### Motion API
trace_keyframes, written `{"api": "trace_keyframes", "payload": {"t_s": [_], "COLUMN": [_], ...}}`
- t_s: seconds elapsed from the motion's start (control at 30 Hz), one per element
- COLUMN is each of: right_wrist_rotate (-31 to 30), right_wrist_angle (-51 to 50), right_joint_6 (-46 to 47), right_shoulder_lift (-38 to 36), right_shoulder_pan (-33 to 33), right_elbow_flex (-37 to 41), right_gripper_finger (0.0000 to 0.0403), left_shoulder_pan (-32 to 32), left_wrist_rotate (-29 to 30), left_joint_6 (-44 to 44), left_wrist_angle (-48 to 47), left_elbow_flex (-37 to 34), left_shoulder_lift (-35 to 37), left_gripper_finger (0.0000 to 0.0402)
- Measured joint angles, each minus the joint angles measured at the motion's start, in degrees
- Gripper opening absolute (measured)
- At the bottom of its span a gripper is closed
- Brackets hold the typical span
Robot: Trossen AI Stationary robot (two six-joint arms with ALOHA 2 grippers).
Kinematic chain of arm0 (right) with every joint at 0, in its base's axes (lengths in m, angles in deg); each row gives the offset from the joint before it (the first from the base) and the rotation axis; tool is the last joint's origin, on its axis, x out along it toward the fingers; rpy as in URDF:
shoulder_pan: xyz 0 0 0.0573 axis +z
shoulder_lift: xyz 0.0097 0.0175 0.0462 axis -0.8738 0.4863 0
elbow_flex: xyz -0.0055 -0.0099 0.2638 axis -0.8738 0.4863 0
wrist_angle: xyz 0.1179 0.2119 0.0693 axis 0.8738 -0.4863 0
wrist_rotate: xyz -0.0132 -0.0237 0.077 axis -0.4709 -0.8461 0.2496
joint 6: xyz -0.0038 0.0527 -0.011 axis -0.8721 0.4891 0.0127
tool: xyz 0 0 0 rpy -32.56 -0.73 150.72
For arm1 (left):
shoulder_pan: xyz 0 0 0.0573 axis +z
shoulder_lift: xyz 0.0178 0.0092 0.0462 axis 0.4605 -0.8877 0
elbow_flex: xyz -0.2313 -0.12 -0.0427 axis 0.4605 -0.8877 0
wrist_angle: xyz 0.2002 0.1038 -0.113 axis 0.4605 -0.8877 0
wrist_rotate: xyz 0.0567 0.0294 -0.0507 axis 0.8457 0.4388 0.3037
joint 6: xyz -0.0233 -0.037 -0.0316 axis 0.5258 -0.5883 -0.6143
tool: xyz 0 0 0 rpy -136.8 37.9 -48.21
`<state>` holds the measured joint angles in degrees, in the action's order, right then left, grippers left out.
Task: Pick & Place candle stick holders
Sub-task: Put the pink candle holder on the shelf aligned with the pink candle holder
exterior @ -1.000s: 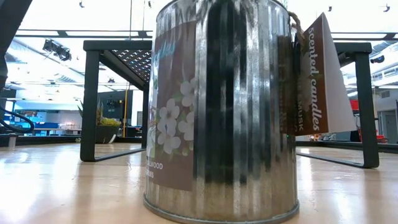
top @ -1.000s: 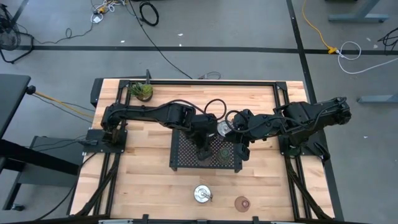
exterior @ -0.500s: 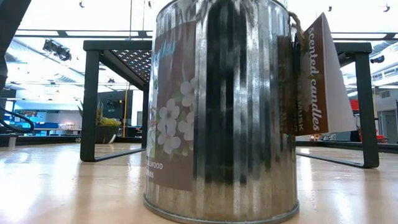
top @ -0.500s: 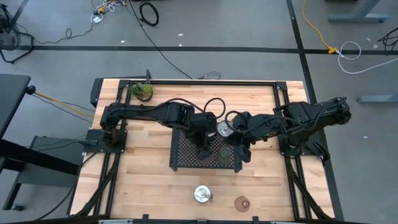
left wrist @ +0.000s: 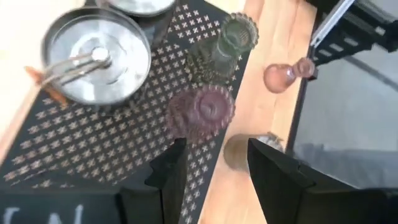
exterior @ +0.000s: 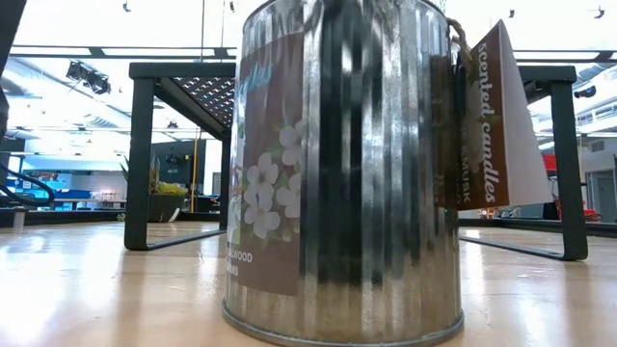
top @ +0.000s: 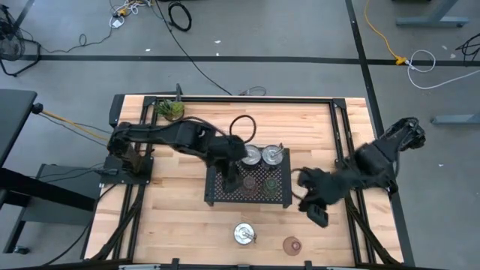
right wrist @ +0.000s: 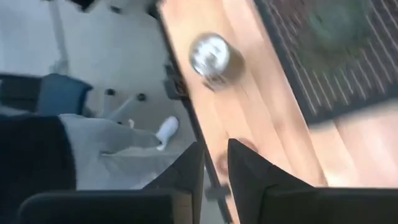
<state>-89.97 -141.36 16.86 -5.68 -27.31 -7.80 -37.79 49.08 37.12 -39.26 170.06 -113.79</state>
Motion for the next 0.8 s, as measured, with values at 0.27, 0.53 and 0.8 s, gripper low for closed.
{"api": "trace_keyframes", "payload": {"t_s": [0.27,0.53,0.8], "right_wrist_rotate": [-3.6,-4.75,-3.76], "right_wrist_angle": [2.26,17.6,30.33], "right_joint_6": [23.3,32.35,39.01], "right_shoulder_lift": [0.38,0.48,0.48], "right_shoulder_pan": [9.97,14.11,15.09], "right_elbow_flex": [7.52,23.73,35.86], "right_gripper_finger": [0.0073,0.0073,0.0075], "left_shoulder_pan": [-7.59,-16.38,-21.45], "left_wrist_rotate": [5.9,18.46,23.37], "left_joint_6": [-0.22,-3.7,-9.55], "left_wrist_angle": [-6.76,-9.71,-9.67], "left_elbow_flex": [0.04,0.0,0.0], "left_shoulder_lift": [2.65,2.61,2.58], "left_gripper_finger": [0.0172,0.0172,0.0172]}}
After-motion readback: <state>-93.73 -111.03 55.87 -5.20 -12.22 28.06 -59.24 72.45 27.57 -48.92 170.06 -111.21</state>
